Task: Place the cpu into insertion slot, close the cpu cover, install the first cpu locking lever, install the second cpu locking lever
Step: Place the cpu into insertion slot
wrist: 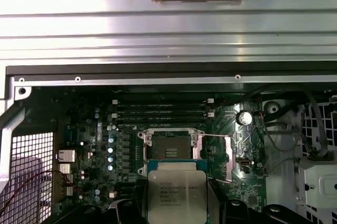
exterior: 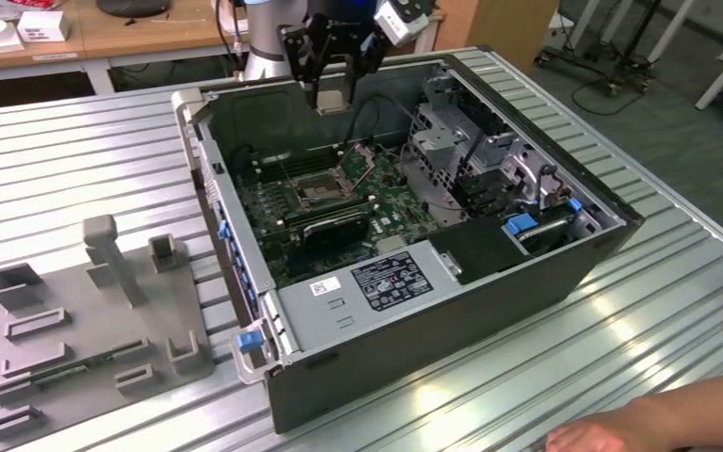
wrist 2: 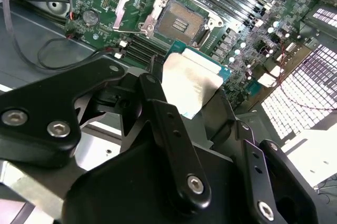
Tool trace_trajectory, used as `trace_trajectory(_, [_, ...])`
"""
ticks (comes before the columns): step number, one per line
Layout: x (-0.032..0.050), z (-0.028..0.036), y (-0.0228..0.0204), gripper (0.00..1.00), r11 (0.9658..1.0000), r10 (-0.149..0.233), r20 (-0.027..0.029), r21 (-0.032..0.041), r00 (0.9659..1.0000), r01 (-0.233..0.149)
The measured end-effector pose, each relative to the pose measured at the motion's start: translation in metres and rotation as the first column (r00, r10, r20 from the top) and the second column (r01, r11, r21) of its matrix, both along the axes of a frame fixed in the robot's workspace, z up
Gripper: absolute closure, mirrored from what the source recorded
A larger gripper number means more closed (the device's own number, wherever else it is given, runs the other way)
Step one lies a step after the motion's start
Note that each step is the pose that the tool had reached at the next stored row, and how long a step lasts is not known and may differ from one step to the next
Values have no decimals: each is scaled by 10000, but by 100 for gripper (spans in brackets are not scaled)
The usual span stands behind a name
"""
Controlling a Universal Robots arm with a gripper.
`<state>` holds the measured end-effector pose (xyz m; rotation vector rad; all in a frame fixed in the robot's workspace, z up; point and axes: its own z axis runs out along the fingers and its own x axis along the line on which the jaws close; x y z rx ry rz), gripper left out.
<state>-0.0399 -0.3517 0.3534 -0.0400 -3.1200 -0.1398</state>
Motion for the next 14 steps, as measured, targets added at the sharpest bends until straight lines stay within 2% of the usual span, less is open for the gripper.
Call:
trace_trajectory(8, [-6,-7,0,46,10000,-1,0,1,10000,1])
trace_trajectory(14, [-51,-19,-1,46,10000,1,0,0,10000,-1])
